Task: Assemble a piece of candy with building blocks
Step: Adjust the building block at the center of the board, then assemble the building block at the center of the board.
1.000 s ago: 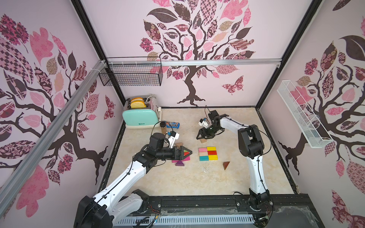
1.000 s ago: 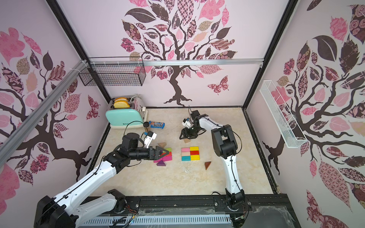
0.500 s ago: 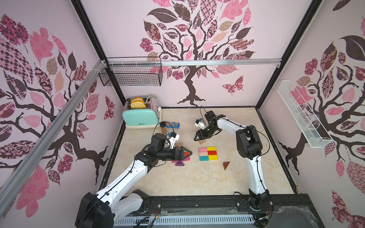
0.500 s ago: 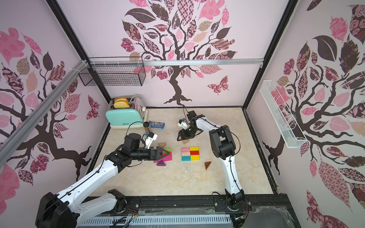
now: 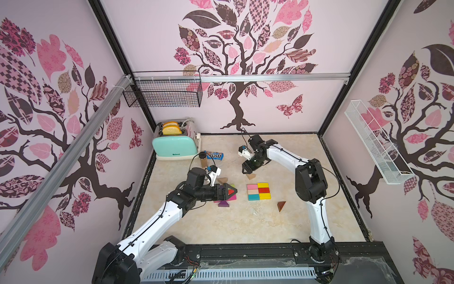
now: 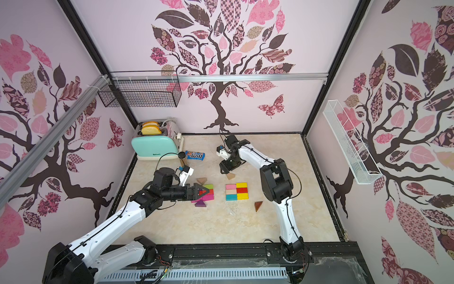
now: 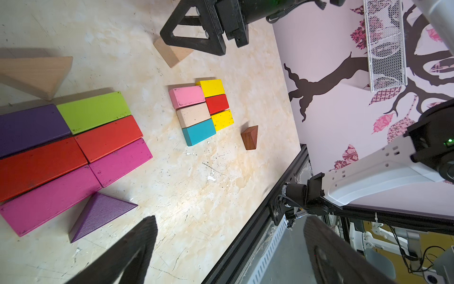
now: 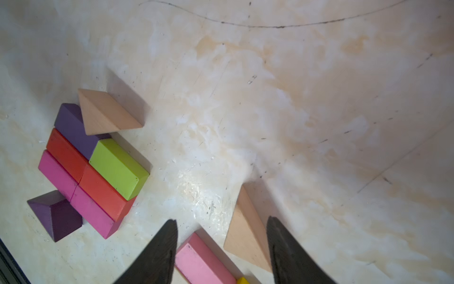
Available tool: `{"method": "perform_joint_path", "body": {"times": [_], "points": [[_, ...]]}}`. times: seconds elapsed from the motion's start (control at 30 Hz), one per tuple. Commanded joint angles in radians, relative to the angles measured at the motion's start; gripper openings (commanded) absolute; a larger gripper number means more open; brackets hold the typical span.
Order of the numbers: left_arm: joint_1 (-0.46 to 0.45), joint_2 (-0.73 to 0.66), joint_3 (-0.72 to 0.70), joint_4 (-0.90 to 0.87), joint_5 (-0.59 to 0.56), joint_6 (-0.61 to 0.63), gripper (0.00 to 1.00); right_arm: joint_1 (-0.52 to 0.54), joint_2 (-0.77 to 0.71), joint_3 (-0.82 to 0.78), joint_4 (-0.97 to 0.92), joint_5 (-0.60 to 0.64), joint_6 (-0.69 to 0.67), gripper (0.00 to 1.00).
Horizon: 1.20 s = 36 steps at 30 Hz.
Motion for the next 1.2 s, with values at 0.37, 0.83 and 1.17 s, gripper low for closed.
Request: {"method": "perform_joint_path", "body": {"times": [0.37, 0.83, 1.17], "points": [[0.004, -0.041, -0.008, -0.008, -0.012, -0.009, 0.97, 0.046, 0.081, 0.12, -0.097, 0.181, -0.058, 0.59], [0.004, -0.017, -0.003, 0.001, -0.012, -0.009, 0.97, 0.055, 0.117, 0.138, -0.112, 0.2, -0.084, 0.38], [0.004, -0.002, -0.003, 0.008, -0.009, -0.014, 0.97, 0.064, 0.112, 0.119, -0.118, 0.234, -0.128, 0.25]]}}
